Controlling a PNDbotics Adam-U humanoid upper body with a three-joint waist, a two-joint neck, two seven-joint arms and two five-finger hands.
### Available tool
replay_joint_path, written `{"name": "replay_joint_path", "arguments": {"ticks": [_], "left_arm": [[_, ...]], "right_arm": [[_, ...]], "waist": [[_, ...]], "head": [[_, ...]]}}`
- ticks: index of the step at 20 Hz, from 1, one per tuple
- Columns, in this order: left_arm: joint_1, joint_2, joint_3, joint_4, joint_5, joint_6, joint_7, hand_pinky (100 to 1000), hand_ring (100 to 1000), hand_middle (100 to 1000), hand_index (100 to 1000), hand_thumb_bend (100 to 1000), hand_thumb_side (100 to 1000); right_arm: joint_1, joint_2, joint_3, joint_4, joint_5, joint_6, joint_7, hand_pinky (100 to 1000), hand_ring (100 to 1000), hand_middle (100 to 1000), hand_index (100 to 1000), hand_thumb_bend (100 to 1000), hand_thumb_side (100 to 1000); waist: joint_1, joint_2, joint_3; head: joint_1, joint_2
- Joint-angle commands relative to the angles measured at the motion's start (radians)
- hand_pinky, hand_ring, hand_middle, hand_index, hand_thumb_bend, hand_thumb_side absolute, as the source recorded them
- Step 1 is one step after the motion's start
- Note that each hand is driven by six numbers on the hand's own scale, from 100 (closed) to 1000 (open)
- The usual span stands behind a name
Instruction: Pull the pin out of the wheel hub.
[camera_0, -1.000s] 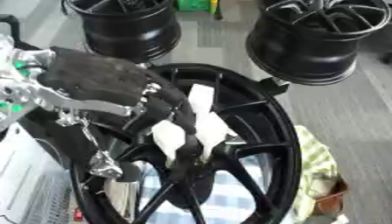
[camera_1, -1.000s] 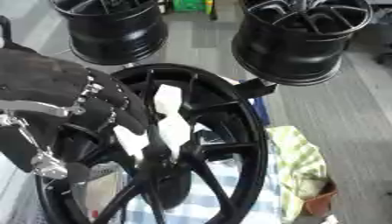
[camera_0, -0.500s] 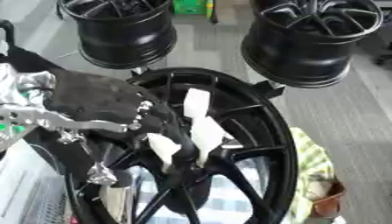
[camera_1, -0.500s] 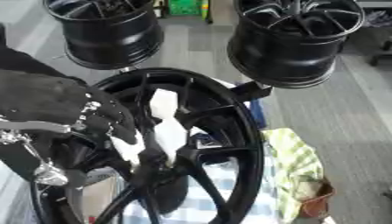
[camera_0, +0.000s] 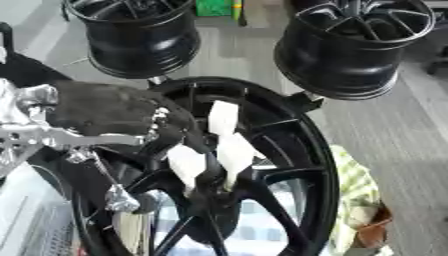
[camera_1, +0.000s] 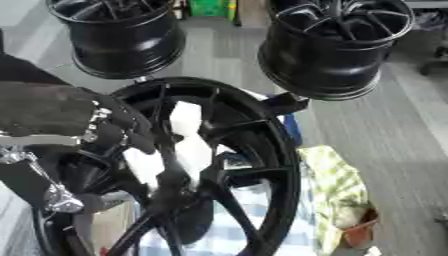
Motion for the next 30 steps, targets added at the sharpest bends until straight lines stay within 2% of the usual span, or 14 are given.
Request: {"name": "replay_joint_path", "arguments": {"ticks": [1,4,8,13,18,22,30], "left_arm": [[-0.009,0.005,0.042,-0.005,0.087,0.019,-0.045,908,908,768,898,418,434],[-0.019,0.003,0.061,-0.003,0.155,0.031,-0.117,898,899,752,881,435,442],[-0.033,0.006,0.049,0.027,0.183,0.023,-0.137,891,894,749,877,440,453],[-0.064,-0.021,0.045,0.083,0.173,0.005,-0.138,892,897,779,900,419,402],[-0.103,-0.060,0.048,0.166,0.133,-0.014,-0.138,884,891,791,883,380,348],[-0.127,-0.098,0.049,0.239,0.120,-0.028,-0.138,877,886,781,882,346,344],[-0.147,-0.144,0.015,0.341,0.097,-0.077,-0.138,868,878,763,871,351,360]], "right_arm": [[-0.013,-0.020,-0.015,-0.002,-0.004,0.000,-0.009,754,663,660,766,100,315],[-0.015,-0.019,-0.016,-0.001,-0.003,-0.002,-0.010,755,663,659,766,100,317],[-0.019,-0.017,-0.018,0.000,-0.003,-0.004,-0.011,755,662,658,766,100,316],[-0.020,-0.013,-0.019,0.005,-0.007,-0.006,-0.013,754,660,656,766,100,320],[-0.021,-0.011,-0.020,0.005,-0.009,-0.008,-0.014,754,659,655,765,100,320],[-0.022,-0.008,-0.021,0.007,-0.012,-0.009,-0.015,754,659,655,764,100,320],[-0.027,-0.002,-0.023,0.005,-0.014,-0.012,-0.022,755,659,655,764,100,317]], "waist": [[-0.002,-0.014,0.000],[-0.003,-0.015,0.000],[-0.002,-0.016,-0.001],[-0.003,-0.017,0.000],[-0.006,-0.018,-0.003],[-0.007,-0.017,-0.004],[-0.010,-0.012,-0.013]], "head": [[-0.002,0.019],[-0.001,0.035],[0.004,0.043],[0.012,0.048],[0.014,0.043],[0.013,0.035],[0.014,0.033]]}}
